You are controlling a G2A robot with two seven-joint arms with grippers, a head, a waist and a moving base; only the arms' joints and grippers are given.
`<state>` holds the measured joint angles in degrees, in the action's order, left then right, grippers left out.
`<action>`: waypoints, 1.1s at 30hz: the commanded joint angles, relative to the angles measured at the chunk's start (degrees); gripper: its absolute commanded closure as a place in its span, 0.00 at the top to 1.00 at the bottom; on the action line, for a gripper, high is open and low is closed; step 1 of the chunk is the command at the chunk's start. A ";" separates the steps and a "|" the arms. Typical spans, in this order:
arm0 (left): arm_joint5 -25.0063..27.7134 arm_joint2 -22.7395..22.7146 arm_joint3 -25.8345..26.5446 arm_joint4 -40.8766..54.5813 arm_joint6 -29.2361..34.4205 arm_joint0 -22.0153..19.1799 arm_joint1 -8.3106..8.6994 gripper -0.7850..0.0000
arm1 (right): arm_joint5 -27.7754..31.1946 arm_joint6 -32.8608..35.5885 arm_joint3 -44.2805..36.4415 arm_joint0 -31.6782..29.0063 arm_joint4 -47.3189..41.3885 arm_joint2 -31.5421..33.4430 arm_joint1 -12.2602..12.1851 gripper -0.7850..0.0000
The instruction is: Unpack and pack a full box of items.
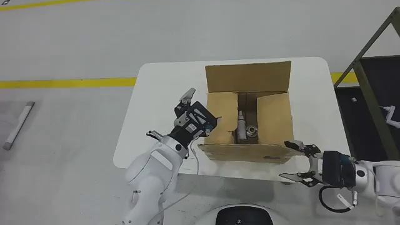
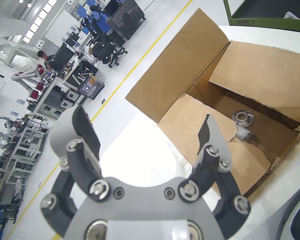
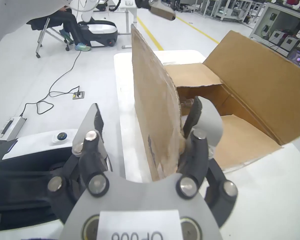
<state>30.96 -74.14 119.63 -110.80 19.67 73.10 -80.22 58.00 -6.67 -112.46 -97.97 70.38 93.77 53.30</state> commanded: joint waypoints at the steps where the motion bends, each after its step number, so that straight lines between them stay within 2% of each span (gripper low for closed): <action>1: -0.01 -0.14 0.09 0.07 0.09 0.13 0.12 1.00 | 0.00 -0.50 -0.39 -0.85 0.31 -0.87 -1.11 0.24; 6: 0.30 -0.10 0.36 0.26 0.15 0.23 0.38 1.00 | 0.00 -1.92 -0.96 -2.90 1.75 -2.34 -3.55 0.31; 9: 0.45 0.23 0.52 0.63 0.22 0.37 0.50 1.00 | 0.00 -2.38 -0.41 -3.74 2.45 -3.36 -4.59 0.31; 11: 0.47 0.47 0.61 0.84 0.29 0.41 0.57 1.00 | 0.00 -2.95 0.44 -3.97 2.25 -4.03 -5.02 0.36; 14: 0.38 1.13 0.73 1.44 0.21 0.50 0.63 1.00 | 0.00 -2.41 1.44 -3.90 3.23 -5.38 -5.53 0.37; 16: 0.31 1.62 0.70 1.63 0.26 0.47 0.68 1.00 | 0.00 -2.75 2.02 -3.57 3.04 -5.71 -5.73 0.44; 19: 0.04 2.40 0.57 1.97 0.25 0.27 0.71 1.00 | 0.00 -3.05 2.59 -3.24 2.28 -5.42 -5.96 0.47; 20: -0.05 2.66 0.49 2.04 0.21 0.15 0.73 1.00 | 0.00 -3.26 2.61 -3.31 1.85 -5.30 -6.04 0.57; 21: -0.15 2.94 0.36 2.08 0.19 0.04 0.74 1.00 | 0.00 -3.61 2.66 -3.42 1.12 -4.87 -6.13 0.72; 22: -0.20 3.25 0.27 2.18 0.09 -0.10 0.75 1.00 | 0.00 -4.38 2.94 -3.67 -0.32 -4.15 -6.18 0.76; 24: -0.27 3.97 0.03 2.38 0.01 -0.39 0.75 1.00 | 0.00 -5.09 3.15 -4.85 -3.75 -2.46 -6.38 0.98; 28: -0.37 6.31 -0.54 3.58 -0.22 -0.99 0.63 1.00 | -2.38 -7.03 3.22 -7.75 -10.12 4.45 -6.52 0.88; 29: -0.49 7.10 -0.88 3.81 -0.23 -1.15 0.57 1.00 | -4.29 -7.71 3.24 -8.61 -11.50 6.53 -6.45 0.77; 31: -0.56 8.82 -1.58 4.26 -0.37 -1.83 0.43 1.00 | -8.35 -8.94 3.19 -10.72 -13.93 10.14 -6.19 0.47; 33: -0.54 10.68 -3.11 4.18 0.24 -2.72 0.26 1.00 | -13.71 -7.85 3.07 -12.98 -14.28 13.49 -5.91 0.26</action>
<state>30.30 -64.59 117.46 -106.52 19.46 70.89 -79.87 47.60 -15.30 -109.07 -109.75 56.07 105.33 47.26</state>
